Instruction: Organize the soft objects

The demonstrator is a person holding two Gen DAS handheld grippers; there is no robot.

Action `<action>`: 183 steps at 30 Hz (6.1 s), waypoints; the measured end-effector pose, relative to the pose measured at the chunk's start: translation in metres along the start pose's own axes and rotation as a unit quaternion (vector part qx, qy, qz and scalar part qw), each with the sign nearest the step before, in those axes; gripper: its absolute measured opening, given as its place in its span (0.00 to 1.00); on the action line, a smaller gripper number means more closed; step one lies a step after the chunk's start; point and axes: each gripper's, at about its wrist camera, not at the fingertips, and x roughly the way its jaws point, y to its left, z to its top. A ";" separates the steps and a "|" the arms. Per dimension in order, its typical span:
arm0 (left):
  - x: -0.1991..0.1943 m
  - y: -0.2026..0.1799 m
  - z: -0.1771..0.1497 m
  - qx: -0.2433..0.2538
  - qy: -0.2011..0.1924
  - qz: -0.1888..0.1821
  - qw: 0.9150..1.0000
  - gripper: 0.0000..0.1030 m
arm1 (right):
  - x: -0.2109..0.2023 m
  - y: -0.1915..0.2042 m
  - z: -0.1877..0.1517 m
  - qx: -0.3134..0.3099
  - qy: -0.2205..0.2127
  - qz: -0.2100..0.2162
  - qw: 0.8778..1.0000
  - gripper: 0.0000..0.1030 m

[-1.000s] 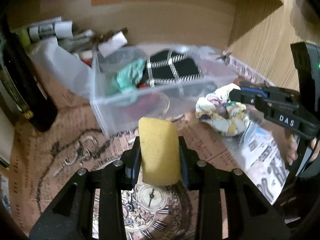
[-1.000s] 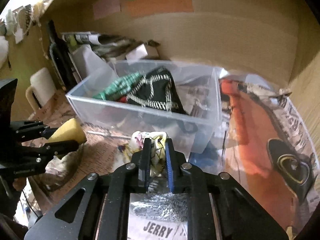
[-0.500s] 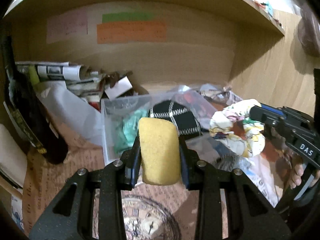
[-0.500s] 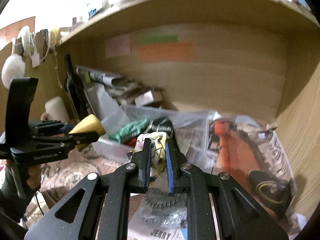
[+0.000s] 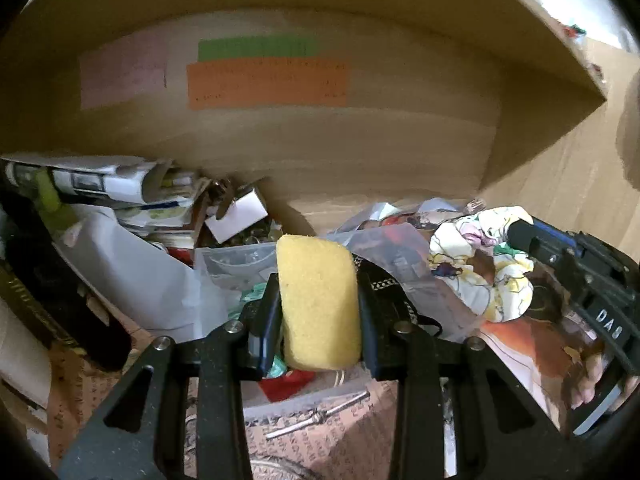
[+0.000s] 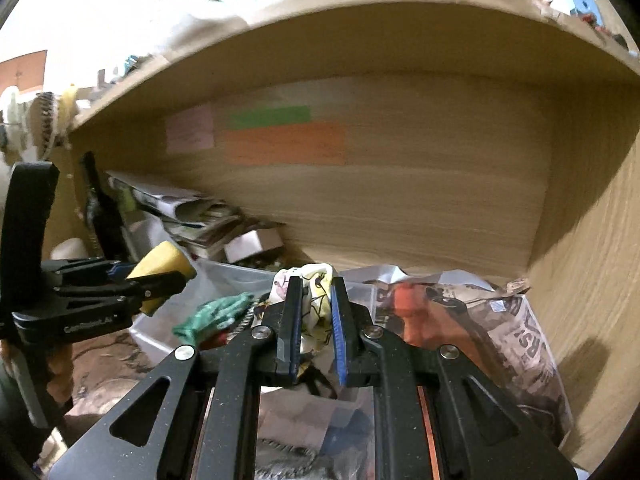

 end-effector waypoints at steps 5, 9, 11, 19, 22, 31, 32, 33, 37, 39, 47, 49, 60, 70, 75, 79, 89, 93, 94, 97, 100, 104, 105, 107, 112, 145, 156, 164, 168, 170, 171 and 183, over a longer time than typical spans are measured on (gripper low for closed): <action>0.031 -0.004 -0.001 0.004 0.029 0.005 1.000 0.33 | 0.027 -0.001 -0.008 -0.017 0.026 -0.040 0.999 0.12; 0.055 -0.005 -0.005 0.001 0.056 0.004 0.998 0.33 | 0.046 -0.006 -0.014 -0.019 0.051 -0.049 0.997 0.12; 0.064 -0.005 -0.008 0.000 0.067 0.008 0.998 0.33 | 0.054 -0.008 -0.017 -0.022 0.061 -0.056 0.996 0.12; 0.087 -0.004 -0.018 0.000 0.101 0.007 0.995 0.33 | 0.076 -0.003 -0.029 -0.035 0.103 -0.048 0.993 0.12; 0.088 -0.005 -0.020 0.005 0.103 0.008 0.995 0.36 | 0.076 -0.002 -0.030 -0.037 0.108 -0.048 0.992 0.13; 0.058 -0.006 -0.015 0.006 0.074 0.001 0.997 0.59 | 0.057 0.000 -0.022 -0.032 0.091 -0.044 0.994 0.43; 0.053 -0.007 -0.014 0.005 0.068 -0.001 0.998 0.62 | 0.053 0.001 -0.020 -0.032 0.086 -0.043 0.995 0.48; 0.047 -0.007 -0.013 0.005 0.062 -0.003 0.998 0.66 | 0.048 0.001 -0.019 -0.031 0.078 -0.044 0.995 0.50; 0.019 -0.013 -0.013 0.017 0.031 -0.005 0.999 0.75 | 0.022 0.003 -0.013 -0.031 0.048 -0.042 0.997 0.57; 0.008 -0.016 -0.014 0.024 0.022 -0.009 0.999 0.83 | 0.007 0.003 -0.013 -0.029 0.040 -0.036 0.998 0.58; -0.017 -0.036 -0.038 0.046 0.022 -0.037 0.998 0.94 | -0.027 -0.005 -0.032 -0.008 0.035 -0.036 0.999 0.71; -0.016 -0.042 -0.045 0.051 0.032 -0.050 0.997 0.94 | -0.029 -0.008 -0.040 -0.002 0.046 -0.038 0.998 0.71; 0.026 -0.090 -0.083 0.077 0.115 -0.098 0.986 0.94 | -0.028 -0.034 -0.100 0.044 0.124 -0.035 0.991 0.71; 0.067 -0.097 -0.095 0.059 0.175 -0.113 0.976 0.72 | -0.018 -0.043 -0.123 0.051 0.163 -0.025 0.985 0.67; 0.065 -0.082 -0.095 0.047 0.176 -0.113 0.977 0.60 | -0.016 -0.042 -0.126 0.044 0.169 -0.025 0.984 0.67; 0.066 -0.070 -0.095 0.040 0.177 -0.110 0.977 0.44 | -0.015 -0.042 -0.124 0.044 0.170 -0.023 0.984 0.67; 0.051 -0.054 -0.098 0.042 0.159 -0.106 0.981 0.08 | -0.009 -0.021 -0.109 0.050 0.166 0.034 0.984 0.69; 0.038 -0.049 -0.100 0.042 0.147 -0.107 0.982 0.06 | 0.006 -0.004 -0.111 0.025 0.189 0.051 0.980 0.71; 0.034 -0.048 -0.100 0.041 0.144 -0.109 0.983 0.06 | 0.010 -0.002 -0.113 0.021 0.197 0.052 0.979 0.71; 0.023 -0.048 -0.100 0.044 0.130 -0.110 0.984 0.06 | 0.021 0.003 -0.121 0.012 0.215 0.055 0.975 0.70; 0.010 -0.048 -0.096 0.048 0.113 -0.107 0.987 0.06 | 0.020 0.004 -0.123 0.010 0.214 0.060 0.975 0.56; -0.006 -0.044 -0.088 0.050 0.088 -0.105 0.989 0.06 | 0.014 0.004 -0.121 0.011 0.198 0.053 0.979 0.37; -0.010 -0.041 -0.085 0.050 0.083 -0.105 0.990 0.06 | 0.012 0.004 -0.120 0.013 0.193 0.052 0.980 0.34; -0.019 -0.038 -0.081 0.049 0.072 -0.101 0.991 0.06 | 0.007 0.003 -0.116 0.020 0.183 0.055 0.981 0.29; -0.029 -0.033 -0.065 0.048 0.047 -0.090 0.994 0.06 | -0.008 0.005 -0.099 0.017 0.146 0.053 0.988 0.27; 0.045 0.035 -0.026 -0.008 0.082 -0.025 0.996 0.06 | 0.077 0.037 -0.033 -0.023 0.117 0.061 0.991 0.28; 0.029 0.039 -0.045 0.002 0.097 -0.014 0.995 0.29 | 0.078 0.042 -0.035 -0.044 0.133 0.044 0.989 0.42; -0.010 0.035 -0.044 0.011 0.049 0.008 0.999 0.39 | 0.058 0.045 -0.025 -0.037 0.106 0.051 0.992 0.52; -0.034 0.030 -0.035 0.011 0.004 0.023 1.000 0.39 | 0.031 0.045 -0.011 -0.031 0.070 0.059 0.995 0.55; -0.046 0.026 -0.032 0.009 -0.019 0.027 0.999 0.41 | 0.018 0.046 -0.004 -0.033 0.053 0.061 0.996 0.55; -0.053 0.024 -0.030 0.009 -0.032 0.028 0.999 0.44 | 0.008 0.047 0.000 -0.033 0.040 0.061 0.997 0.55; -0.114 0.004 -0.026 0.018 -0.143 0.037 0.989 0.74 | -0.058 0.044 0.020 -0.020 -0.054 0.061 0.996 0.72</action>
